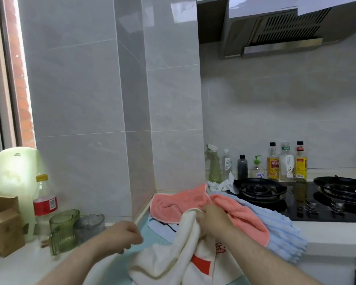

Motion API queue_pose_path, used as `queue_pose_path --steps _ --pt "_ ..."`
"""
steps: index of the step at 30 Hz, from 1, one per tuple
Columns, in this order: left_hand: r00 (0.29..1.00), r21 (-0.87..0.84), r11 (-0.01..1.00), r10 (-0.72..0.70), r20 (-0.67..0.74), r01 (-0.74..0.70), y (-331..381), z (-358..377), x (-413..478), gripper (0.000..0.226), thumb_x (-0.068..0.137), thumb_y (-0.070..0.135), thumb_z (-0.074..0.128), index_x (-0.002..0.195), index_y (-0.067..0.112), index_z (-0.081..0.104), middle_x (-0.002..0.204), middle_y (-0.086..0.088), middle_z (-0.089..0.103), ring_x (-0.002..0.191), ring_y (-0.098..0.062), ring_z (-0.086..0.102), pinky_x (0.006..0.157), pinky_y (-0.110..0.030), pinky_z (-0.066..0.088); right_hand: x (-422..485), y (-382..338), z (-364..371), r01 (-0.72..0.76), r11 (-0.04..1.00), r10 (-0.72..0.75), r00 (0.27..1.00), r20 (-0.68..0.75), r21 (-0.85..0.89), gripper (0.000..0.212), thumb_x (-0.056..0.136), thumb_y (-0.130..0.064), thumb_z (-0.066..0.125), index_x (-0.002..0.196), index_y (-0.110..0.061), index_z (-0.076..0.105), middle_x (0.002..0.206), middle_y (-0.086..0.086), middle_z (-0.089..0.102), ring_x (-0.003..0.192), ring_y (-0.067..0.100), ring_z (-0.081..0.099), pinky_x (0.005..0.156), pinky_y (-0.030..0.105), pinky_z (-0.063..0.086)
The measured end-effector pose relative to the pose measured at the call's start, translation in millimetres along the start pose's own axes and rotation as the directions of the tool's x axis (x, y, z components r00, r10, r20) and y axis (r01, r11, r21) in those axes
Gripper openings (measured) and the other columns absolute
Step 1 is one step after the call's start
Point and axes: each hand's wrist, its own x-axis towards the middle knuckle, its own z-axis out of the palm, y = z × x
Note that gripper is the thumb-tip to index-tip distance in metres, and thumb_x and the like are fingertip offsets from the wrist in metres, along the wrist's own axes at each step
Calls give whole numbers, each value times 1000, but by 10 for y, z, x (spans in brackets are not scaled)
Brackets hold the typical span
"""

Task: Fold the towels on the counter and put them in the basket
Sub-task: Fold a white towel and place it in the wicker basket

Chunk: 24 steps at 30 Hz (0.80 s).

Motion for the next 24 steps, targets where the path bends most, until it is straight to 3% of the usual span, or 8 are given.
queue_pose_path --steps 4,8,11,14,17,19,21,24 --pt "998 102 995 4 -67 3 -83 446 161 35 75 47 60 61 20 43 65 5 42 59 -13 39 56 -28 29 -352 123 41 134 989 -144 976 -165 -69 37 89 -24 46 126 -22 51 122 -5 47 116 17 46 97 28 39" --pt "1000 336 942 6 -24 3 -99 649 310 29 75 50 55 71 23 46 77 9 50 71 -12 48 63 -27 35 -943 384 223 381 924 -378 921 91 -20 24 93 -22 46 109 -23 63 99 -26 44 105 0 43 96 14 32" --pt "999 358 934 -22 27 11 -52 725 374 29 70 43 63 93 26 55 99 9 60 89 -9 57 77 -23 45 -1133 508 407 509 860 -507 842 185 38 33 95 -54 47 99 -27 66 90 -34 47 102 -7 44 105 18 32" --pt "998 300 953 -21 -57 38 37 764 374 24 69 40 66 73 22 51 76 8 55 68 -9 52 58 -21 38 -1185 518 454 528 847 -531 842 93 56 14 93 -55 49 83 -53 59 101 -43 48 113 -15 41 102 6 27" --pt "992 226 973 -17 -124 45 17 747 396 13 66 24 63 66 18 51 74 3 60 68 -14 57 58 -23 40 -906 890 478 310 951 -310 950 -38 1 44 88 8 47 68 -29 59 62 -4 59 61 -17 57 77 1 35" --pt "982 -9 1000 -26 -188 25 -96 668 494 20 58 4 52 75 15 57 75 -2 60 68 -18 57 59 -25 41 -627 835 666 197 975 -218 938 -269 -102 29 63 -8 63 54 -33 52 35 -10 46 43 0 58 79 4 32" --pt "963 -222 975 -31 -268 -31 -113 585 472 39 55 -6 47 90 8 59 73 -8 58 66 -22 54 61 -27 40 -856 613 432 235 970 -225 964 -143 57 31 75 -11 54 74 -40 45 65 5 64 67 17 65 84 13 35" --pt "945 -433 899 -77 -318 -73 -12 550 406 40 70 -21 45 102 -5 62 77 -17 63 69 -27 56 58 -28 43 -938 82 367 399 902 -344 896 -281 168 8 88 -32 52 83 -38 55 100 -6 65 83 -2 59 74 7 39"
